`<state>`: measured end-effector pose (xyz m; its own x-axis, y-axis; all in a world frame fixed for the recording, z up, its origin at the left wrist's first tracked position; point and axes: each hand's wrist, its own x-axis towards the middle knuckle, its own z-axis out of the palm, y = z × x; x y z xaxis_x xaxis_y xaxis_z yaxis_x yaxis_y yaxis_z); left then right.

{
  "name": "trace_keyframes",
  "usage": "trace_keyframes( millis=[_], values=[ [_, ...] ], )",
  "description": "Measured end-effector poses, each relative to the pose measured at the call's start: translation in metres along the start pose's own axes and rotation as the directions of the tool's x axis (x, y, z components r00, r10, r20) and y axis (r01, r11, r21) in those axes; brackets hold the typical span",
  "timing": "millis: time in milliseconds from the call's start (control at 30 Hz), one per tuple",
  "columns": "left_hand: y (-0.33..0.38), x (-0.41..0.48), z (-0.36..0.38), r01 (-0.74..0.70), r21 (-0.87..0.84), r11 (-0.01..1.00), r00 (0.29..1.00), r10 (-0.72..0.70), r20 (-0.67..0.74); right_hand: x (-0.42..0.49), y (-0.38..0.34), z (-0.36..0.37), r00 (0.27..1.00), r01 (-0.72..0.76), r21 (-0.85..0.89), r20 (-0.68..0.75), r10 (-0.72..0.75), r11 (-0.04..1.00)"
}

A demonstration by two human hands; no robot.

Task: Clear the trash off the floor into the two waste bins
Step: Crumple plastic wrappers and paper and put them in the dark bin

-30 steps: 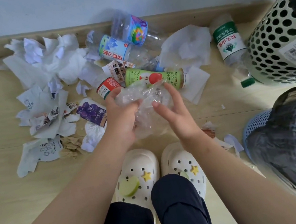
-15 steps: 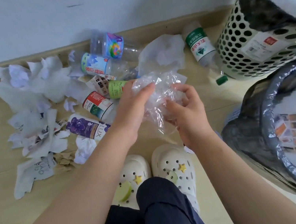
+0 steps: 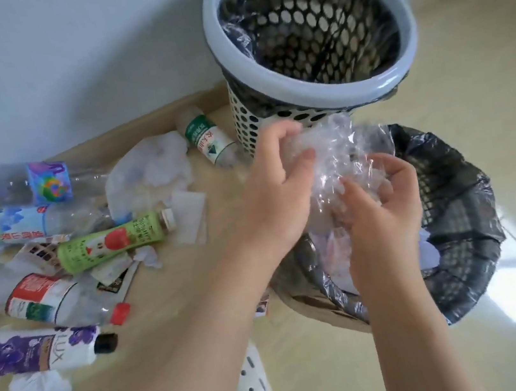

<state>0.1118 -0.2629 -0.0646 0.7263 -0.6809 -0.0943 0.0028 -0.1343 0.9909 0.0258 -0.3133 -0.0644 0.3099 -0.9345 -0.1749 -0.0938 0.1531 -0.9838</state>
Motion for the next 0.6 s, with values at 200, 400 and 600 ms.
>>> trace_keyframes(
  millis=[200, 400, 600],
  values=[
    [-0.029, -0.007, 0.04, -0.252, 0.685, 0.684, 0.965, 0.121, 0.234, 0.026, 0.027, -0.042, 0.993, -0.025, -0.59, -0.105, -0.046, 0.807],
    [-0.039, -0.007, 0.044, -0.337, 0.908, 0.248, 0.914, -0.148, 0.379, 0.037, 0.052, -0.043, 0.957, 0.169, -0.976, 0.196, 0.212, 0.14],
    [-0.034, 0.002, 0.056, -0.508, 0.86, -0.057, 0.826, -0.314, 0.468, 0.046, 0.073, -0.035, 0.856, 0.206, -0.978, 0.202, 0.477, 0.044]
  ],
)
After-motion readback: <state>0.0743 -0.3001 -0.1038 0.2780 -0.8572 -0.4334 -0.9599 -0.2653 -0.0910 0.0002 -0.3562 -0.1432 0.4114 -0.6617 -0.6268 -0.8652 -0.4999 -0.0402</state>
